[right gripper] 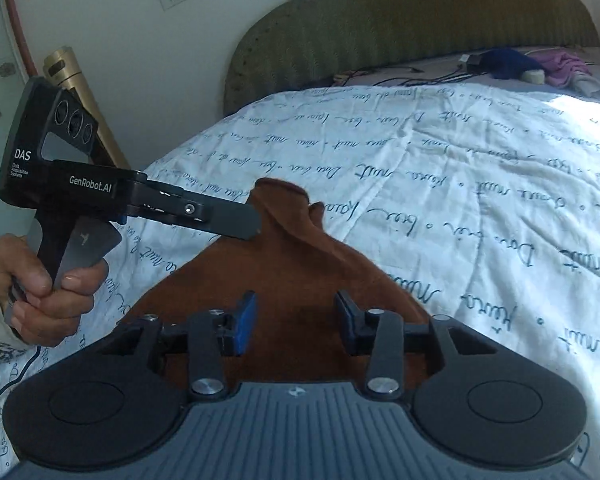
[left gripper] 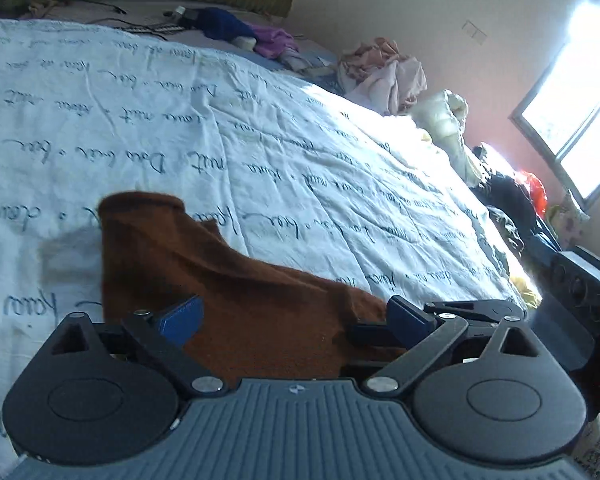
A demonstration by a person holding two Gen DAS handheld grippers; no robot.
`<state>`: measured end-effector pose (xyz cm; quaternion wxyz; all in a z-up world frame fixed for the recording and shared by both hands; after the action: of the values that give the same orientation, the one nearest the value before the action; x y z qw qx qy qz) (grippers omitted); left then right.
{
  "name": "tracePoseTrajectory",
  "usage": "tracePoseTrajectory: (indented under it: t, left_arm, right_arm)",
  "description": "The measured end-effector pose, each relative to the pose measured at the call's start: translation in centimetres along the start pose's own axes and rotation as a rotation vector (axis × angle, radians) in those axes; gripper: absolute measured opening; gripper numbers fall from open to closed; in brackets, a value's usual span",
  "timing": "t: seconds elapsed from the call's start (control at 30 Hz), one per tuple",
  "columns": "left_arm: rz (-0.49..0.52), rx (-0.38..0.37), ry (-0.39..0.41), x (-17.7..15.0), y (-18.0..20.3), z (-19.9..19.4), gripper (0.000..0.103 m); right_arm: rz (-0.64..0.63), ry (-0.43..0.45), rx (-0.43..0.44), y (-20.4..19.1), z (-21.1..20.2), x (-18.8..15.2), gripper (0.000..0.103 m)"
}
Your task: Fold small clothes
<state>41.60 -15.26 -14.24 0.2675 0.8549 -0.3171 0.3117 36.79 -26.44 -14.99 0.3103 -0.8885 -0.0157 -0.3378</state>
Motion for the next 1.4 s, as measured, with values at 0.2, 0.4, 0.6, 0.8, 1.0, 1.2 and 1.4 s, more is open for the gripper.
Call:
tracePoseTrajectory:
  t: [0.2, 0.4, 0.6, 0.8, 1.0, 1.2, 1.4]
  left_arm:
    - [0.093, 0.100, -0.026, -1.4, -1.6, 2.3, 0.099]
    - [0.184, 0.173, -0.047, -2.0, -0.8, 2.0, 0.099]
    - [0.051, 0.108, -0.012, -1.4, 1.0, -3.0, 0.103]
    - [0.169, 0.113, -0.042, -5.8, 6.5, -3.1, 0.103]
    - [0.190, 0.149, -0.006, -6.1, 8.9, -6.0, 0.103]
    - [0.165, 0.117, -0.022, -10.7, 10.3, -6.7, 0.103]
    - [0.265, 0.170, 0.033, -10.3, 12.4, -9.1, 0.103]
  right_arm:
    - [0.037, 0.010, -0.048, 3.7, 0.3, -0.4, 0.013]
    - [0.043, 0.069, -0.107, 6.7, -2.3, -1.9, 0.012]
    - [0.107, 0.164, -0.124, 6.9, -7.5, -2.1, 0.014]
    - [0.072, 0.091, -0.114, 5.2, -5.5, -4.8, 0.013]
    - [0.085, 0.169, -0.082, 3.4, -9.8, -4.9, 0.015]
    - [-0.102, 0.069, -0.076, -2.4, -9.1, -10.5, 0.013]
    - [-0.081, 0.092, -0.132, -1.6, -10.8, -10.6, 0.016]
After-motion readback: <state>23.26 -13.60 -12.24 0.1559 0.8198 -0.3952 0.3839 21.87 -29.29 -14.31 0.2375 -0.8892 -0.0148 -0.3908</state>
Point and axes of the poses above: each gripper's, at about its wrist camera, not at the fingertips, and z roughly the way its jaws point, y to its right, x to its top, the point moved 9 cm from there along z, roughly the way its jaws point, and after that the axes turned 15 degrees about z, right-handed, at the moved point
